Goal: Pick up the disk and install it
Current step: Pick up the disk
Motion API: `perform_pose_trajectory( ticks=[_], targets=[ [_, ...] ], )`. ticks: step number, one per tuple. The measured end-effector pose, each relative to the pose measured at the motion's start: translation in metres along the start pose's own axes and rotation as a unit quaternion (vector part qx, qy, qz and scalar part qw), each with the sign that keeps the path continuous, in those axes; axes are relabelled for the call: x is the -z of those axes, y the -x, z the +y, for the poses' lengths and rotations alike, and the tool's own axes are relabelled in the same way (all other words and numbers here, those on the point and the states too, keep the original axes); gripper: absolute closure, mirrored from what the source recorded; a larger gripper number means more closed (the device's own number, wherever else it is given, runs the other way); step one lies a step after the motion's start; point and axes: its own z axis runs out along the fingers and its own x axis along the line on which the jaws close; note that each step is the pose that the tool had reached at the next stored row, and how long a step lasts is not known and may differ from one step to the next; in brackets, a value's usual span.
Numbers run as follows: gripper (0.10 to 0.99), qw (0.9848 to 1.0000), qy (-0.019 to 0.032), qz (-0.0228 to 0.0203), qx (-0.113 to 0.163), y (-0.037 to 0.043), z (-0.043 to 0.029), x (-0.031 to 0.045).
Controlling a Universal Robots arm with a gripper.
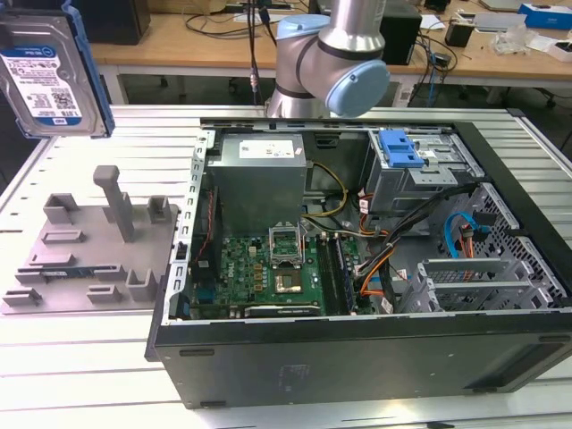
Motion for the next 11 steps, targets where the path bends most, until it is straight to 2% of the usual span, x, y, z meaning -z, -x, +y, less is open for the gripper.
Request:
perform_pose_trajectory(
  ticks=[4, 9, 11],
  targets=[
    [0.718, 1.0000, 0.0000, 0.0000, 0.000, -0.0091, -0.0169, 0.0006],
    [0.718, 1.0000, 0.0000, -0.0001, 0.000, -0.0301, -0.0558, 0.0019],
    [0.718, 1.0000, 0.0000, 0.0000, 0.000, -0.0350, -0.0649, 0.0024]
  ],
)
